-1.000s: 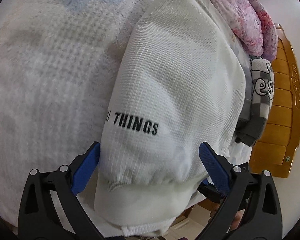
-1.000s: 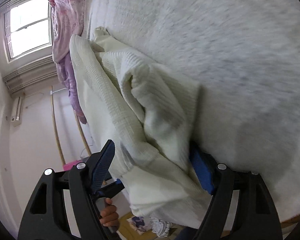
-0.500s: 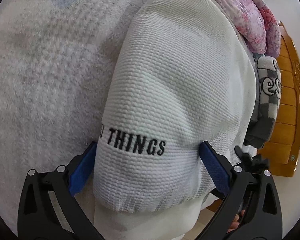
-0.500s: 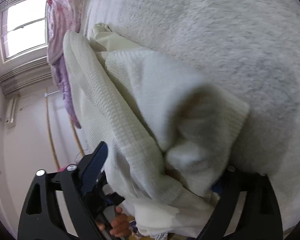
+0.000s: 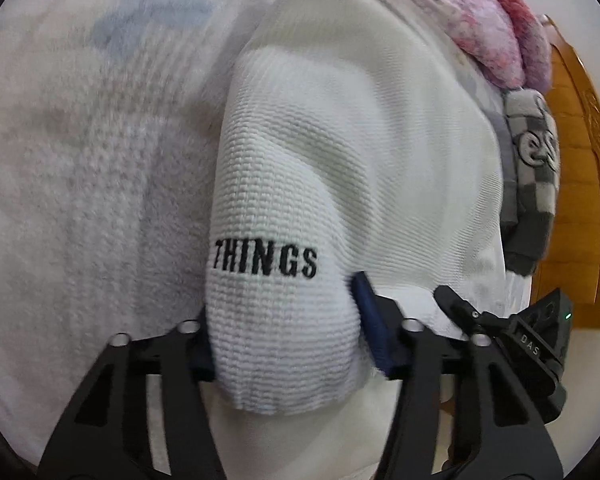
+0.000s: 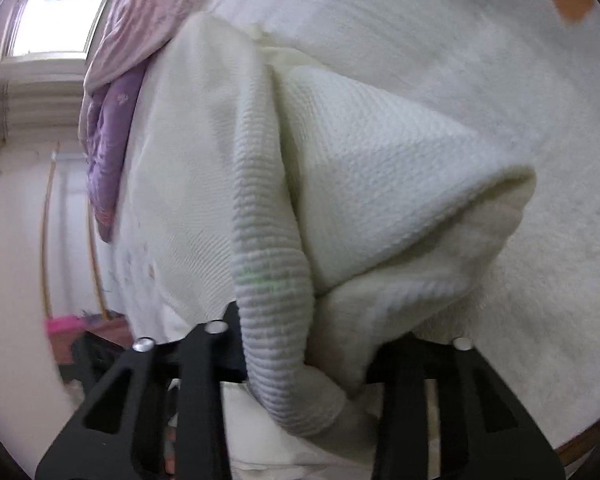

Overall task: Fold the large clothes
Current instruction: 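Grasp the folded white jacket bundle with the left gripper while the right gripper grasps its other end, then lift the jacket bundle with both grippers and carry it toward the checked garment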

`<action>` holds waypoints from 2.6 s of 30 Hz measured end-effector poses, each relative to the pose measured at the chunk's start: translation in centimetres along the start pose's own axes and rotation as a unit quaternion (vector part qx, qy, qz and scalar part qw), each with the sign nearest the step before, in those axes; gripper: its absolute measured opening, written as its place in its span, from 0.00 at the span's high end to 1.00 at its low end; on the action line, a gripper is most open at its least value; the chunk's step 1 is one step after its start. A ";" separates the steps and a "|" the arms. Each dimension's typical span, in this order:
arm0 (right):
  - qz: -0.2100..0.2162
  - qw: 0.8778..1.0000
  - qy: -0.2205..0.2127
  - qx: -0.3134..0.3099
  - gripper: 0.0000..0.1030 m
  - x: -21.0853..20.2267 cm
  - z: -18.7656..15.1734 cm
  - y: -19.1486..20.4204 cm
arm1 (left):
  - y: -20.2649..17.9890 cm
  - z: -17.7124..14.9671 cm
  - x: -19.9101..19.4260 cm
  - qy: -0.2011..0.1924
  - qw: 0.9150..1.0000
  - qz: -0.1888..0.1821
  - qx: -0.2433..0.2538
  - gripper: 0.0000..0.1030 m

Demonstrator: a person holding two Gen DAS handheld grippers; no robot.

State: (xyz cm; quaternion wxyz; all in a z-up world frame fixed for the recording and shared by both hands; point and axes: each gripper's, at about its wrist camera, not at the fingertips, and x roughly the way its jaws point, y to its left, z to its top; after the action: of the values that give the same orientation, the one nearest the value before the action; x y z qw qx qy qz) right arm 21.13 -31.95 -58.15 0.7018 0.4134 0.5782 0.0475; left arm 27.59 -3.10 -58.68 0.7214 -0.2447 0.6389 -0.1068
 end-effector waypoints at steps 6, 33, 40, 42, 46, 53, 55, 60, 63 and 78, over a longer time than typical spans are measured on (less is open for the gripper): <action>-0.096 0.987 -0.041 -0.124 0.80 -2.7 -0.9 7.2 | -3.3 -0.3 -3.8 -0.014 0.996 0.020 0.084 0.65; -0.084 0.963 -0.153 -0.203 0.81 -25.7 0.0 17.7 | -24.4 -3.9 -24.4 -0.119 0.951 0.011 0.285 0.67; -0.069 0.958 -0.179 -0.213 0.81 -30.2 8.6 14.1 | -33.7 -1.9 -20.5 -0.149 0.945 0.000 0.293 0.67; -0.065 0.955 -0.182 -0.225 0.80 -32.0 12.3 12.5 | -37.5 -1.1 -18.6 -0.159 0.943 -0.002 0.294 0.67; -0.058 0.951 -0.182 -0.242 0.80 -34.6 20.3 9.1 | -45.3 0.9 -13.6 -0.181 0.941 -0.006 0.286 0.67; -0.036 0.950 -0.175 -0.256 0.80 -35.7 32.7 3.6 | -54.4 4.8 -6.0 -0.205 0.943 0.004 0.262 0.67; -0.024 0.957 -0.162 -0.240 0.80 -34.7 35.3 1.7 | -55.8 5.7 -3.4 -0.209 0.942 0.015 0.262 0.67; -0.019 0.968 -0.129 -0.214 0.80 -30.9 38.2 -2.7 | -55.3 6.4 2.8 -0.191 0.946 0.040 0.260 0.67; -0.035 0.976 -0.082 -0.197 0.80 -27.3 38.5 -5.5 | -53.6 6.0 6.3 -0.164 0.953 0.064 0.247 0.67; -0.099 0.992 0.027 -0.070 0.47 -22.3 38.6 -13.2 | -48.9 3.0 11.9 -0.122 0.958 0.139 0.221 0.21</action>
State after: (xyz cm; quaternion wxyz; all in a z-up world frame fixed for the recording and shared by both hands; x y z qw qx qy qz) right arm 41.26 -73.00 -49.74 0.7146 0.3029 0.6300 0.0289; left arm 40.21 -49.93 -44.84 0.8375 0.0009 0.5345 -0.1135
